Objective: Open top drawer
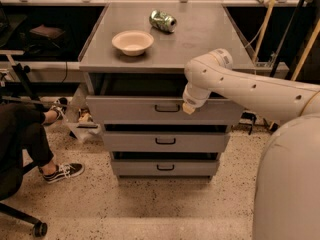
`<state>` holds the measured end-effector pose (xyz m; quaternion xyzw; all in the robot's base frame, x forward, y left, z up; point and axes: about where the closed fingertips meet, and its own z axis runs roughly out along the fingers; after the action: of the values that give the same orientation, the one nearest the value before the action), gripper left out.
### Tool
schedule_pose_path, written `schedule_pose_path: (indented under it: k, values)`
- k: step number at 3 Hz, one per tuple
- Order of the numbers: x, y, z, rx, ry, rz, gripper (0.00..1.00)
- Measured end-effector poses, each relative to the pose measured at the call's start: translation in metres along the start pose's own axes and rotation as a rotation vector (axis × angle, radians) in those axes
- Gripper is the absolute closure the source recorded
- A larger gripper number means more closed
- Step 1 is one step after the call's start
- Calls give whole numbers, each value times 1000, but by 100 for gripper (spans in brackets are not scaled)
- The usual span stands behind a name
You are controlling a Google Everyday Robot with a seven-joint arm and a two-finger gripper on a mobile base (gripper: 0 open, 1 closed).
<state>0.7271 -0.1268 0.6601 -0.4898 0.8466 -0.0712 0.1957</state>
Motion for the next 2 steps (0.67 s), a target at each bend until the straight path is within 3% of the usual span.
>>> schedule_pose_path:
  k: [2]
  values:
    - [5,5,-8,-1,0,-4,100]
